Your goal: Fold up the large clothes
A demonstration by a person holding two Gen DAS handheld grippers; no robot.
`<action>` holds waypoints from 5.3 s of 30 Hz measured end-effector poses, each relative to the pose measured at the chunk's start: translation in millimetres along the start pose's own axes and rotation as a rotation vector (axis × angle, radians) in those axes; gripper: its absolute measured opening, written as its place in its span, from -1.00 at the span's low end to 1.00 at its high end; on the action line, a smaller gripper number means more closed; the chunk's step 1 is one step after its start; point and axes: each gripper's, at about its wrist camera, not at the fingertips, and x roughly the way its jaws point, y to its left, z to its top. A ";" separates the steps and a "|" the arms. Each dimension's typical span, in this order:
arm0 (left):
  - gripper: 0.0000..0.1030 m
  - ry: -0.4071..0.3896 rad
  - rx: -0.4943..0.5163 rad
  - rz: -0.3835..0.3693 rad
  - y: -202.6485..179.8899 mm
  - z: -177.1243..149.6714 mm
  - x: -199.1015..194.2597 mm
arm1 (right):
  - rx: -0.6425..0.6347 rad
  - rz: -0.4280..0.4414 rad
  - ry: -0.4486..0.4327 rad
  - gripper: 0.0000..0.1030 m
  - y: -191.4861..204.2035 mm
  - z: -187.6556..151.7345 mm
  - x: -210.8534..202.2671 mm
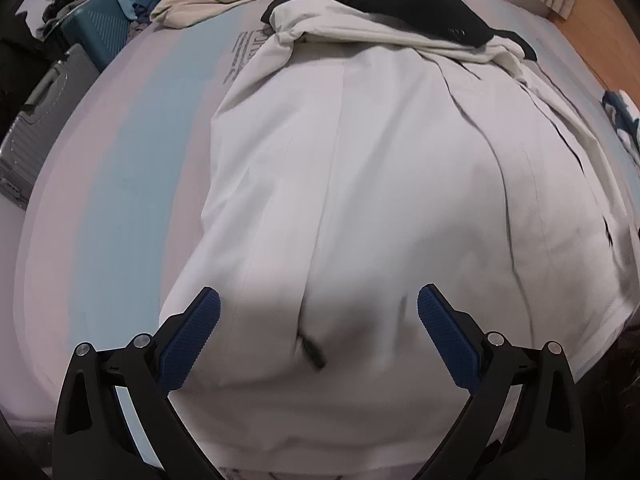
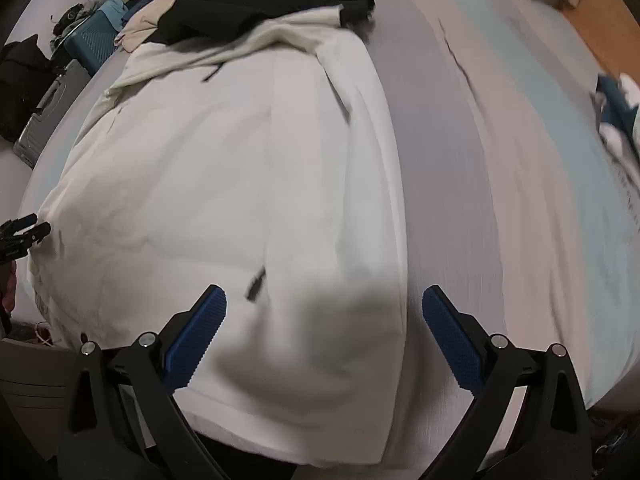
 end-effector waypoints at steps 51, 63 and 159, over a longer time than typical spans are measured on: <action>-0.30 0.115 -0.086 -0.090 71.0 -59.9 9.4 | 0.090 -0.003 0.145 0.13 -26.0 -64.6 45.0; 0.21 0.121 -0.092 -0.006 66.8 -52.4 30.0 | 0.035 -0.001 0.181 0.22 -25.9 -51.9 62.6; -0.93 0.128 -0.060 -0.046 44.9 165.0 -143.1 | 0.002 0.028 0.114 -0.93 6.9 130.6 -69.3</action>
